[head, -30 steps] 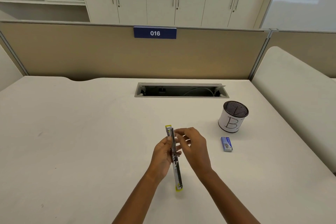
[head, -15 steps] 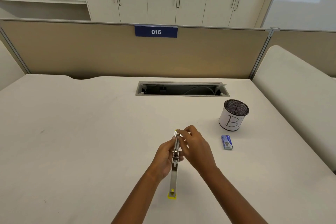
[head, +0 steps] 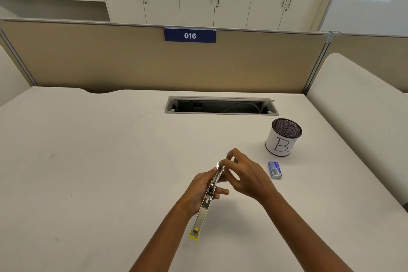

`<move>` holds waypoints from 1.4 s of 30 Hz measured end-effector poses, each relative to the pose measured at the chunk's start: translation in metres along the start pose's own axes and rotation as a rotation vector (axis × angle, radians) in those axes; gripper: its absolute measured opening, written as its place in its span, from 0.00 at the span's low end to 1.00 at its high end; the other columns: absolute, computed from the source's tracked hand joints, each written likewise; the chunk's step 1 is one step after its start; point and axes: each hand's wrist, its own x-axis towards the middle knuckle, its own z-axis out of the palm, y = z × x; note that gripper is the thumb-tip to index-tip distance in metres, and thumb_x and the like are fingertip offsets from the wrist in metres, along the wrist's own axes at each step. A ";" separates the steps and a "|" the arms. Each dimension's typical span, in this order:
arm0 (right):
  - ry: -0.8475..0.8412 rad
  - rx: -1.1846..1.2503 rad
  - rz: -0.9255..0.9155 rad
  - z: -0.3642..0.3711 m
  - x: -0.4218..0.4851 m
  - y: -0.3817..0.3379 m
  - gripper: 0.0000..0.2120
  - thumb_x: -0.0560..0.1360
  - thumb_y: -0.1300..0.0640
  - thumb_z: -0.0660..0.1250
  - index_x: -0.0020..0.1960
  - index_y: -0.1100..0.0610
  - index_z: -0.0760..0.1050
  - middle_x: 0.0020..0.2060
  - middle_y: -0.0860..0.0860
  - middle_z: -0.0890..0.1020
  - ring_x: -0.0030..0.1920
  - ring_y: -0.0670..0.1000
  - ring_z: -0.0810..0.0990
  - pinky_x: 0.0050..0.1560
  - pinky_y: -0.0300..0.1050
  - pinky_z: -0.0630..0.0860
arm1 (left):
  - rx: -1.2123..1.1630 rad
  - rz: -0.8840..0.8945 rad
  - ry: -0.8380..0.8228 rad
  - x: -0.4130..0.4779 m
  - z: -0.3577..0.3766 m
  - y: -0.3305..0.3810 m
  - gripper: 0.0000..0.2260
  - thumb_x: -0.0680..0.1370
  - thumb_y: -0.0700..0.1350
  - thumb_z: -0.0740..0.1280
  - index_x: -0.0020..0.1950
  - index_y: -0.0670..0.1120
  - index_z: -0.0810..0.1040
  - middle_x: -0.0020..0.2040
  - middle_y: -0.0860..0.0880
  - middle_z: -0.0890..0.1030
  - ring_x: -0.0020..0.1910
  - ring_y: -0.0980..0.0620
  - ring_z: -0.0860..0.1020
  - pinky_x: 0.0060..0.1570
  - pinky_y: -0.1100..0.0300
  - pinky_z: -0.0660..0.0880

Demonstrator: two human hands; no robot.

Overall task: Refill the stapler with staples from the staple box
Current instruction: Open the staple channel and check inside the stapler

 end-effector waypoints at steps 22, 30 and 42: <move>0.016 -0.154 0.011 -0.003 0.000 0.000 0.20 0.61 0.70 0.72 0.49 0.54 0.80 0.43 0.56 0.82 0.32 0.53 0.80 0.20 0.41 0.72 | -0.025 0.014 -0.015 -0.002 -0.002 0.001 0.16 0.81 0.50 0.55 0.47 0.45 0.80 0.37 0.52 0.87 0.26 0.54 0.82 0.22 0.69 0.71; -0.032 -0.104 0.005 0.001 0.000 -0.001 0.14 0.62 0.72 0.71 0.44 0.58 0.79 0.45 0.58 0.81 0.35 0.54 0.81 0.19 0.42 0.73 | 0.047 -0.001 -0.008 -0.005 0.004 0.000 0.15 0.80 0.51 0.55 0.48 0.44 0.78 0.45 0.48 0.83 0.27 0.54 0.82 0.22 0.68 0.71; -0.046 -0.212 0.070 0.005 -0.006 -0.013 0.18 0.58 0.64 0.77 0.47 0.54 0.81 0.46 0.55 0.85 0.32 0.53 0.81 0.22 0.42 0.76 | 0.038 0.028 0.064 -0.007 0.005 0.000 0.15 0.81 0.49 0.54 0.52 0.41 0.76 0.46 0.46 0.82 0.25 0.54 0.82 0.22 0.68 0.72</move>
